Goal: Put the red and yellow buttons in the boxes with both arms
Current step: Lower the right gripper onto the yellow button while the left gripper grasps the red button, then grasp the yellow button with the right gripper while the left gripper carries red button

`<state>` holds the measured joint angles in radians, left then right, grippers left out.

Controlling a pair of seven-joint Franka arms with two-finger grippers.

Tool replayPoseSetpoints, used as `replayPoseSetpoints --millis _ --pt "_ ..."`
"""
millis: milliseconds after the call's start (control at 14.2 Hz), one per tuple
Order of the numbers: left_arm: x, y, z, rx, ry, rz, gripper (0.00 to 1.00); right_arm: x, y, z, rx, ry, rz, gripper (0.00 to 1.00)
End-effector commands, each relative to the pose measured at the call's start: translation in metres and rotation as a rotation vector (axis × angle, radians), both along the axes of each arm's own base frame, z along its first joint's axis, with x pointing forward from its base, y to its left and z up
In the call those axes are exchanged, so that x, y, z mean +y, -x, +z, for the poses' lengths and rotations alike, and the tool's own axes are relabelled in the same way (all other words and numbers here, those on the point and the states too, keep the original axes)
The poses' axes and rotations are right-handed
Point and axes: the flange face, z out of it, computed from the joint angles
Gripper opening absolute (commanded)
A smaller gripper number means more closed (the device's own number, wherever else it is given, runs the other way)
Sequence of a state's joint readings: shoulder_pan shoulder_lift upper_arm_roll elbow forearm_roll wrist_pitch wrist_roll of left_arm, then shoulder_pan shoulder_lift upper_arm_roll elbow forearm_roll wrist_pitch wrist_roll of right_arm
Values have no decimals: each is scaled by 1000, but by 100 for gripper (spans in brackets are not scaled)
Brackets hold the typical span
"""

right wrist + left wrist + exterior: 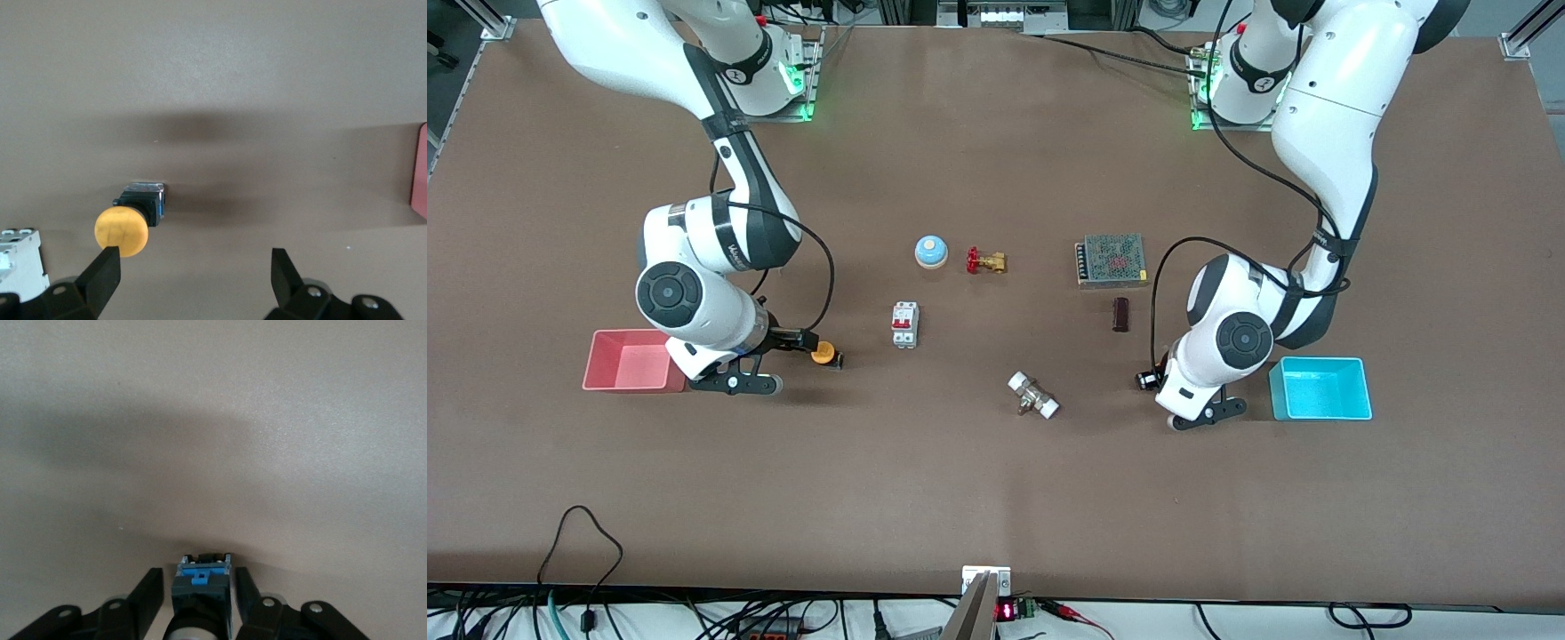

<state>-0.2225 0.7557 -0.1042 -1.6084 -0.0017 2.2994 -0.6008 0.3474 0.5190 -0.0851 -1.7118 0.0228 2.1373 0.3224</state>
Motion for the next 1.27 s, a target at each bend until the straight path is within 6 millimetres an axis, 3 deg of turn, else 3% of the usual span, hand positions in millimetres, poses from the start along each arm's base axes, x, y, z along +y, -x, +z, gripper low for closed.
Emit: replayPoseSetpoints --millis 0,211,352,563,704,915,986,1197 --pt "-4 3 6 -8 0 12 37 9 4 -14 -31 -7 -54 100" --pt "-11 4 9 -13 2 -8 17 21 5 -23 -42 -9 -37 100" --pt "-9 1 20 -19 0 -9 11 31 9 -25 -36 -8 -16 100" --pt "10 -15 64 10 -24 -114 11 36 11 -28 -33 -7 8 100" --pt "53 -31 87 39 -37 -183 11 52 15 -36 -39 -14 31 100" --pt "135 -55 116 3 -121 -304 11 53 16 -46 -46 -14 36 99" --pt "156 -57 128 7 -144 -324 11 53 16 -46 -47 -15 37 98" --pt "207 -55 135 55 -180 -364 12 46 11 -46 -62 -19 42 97"
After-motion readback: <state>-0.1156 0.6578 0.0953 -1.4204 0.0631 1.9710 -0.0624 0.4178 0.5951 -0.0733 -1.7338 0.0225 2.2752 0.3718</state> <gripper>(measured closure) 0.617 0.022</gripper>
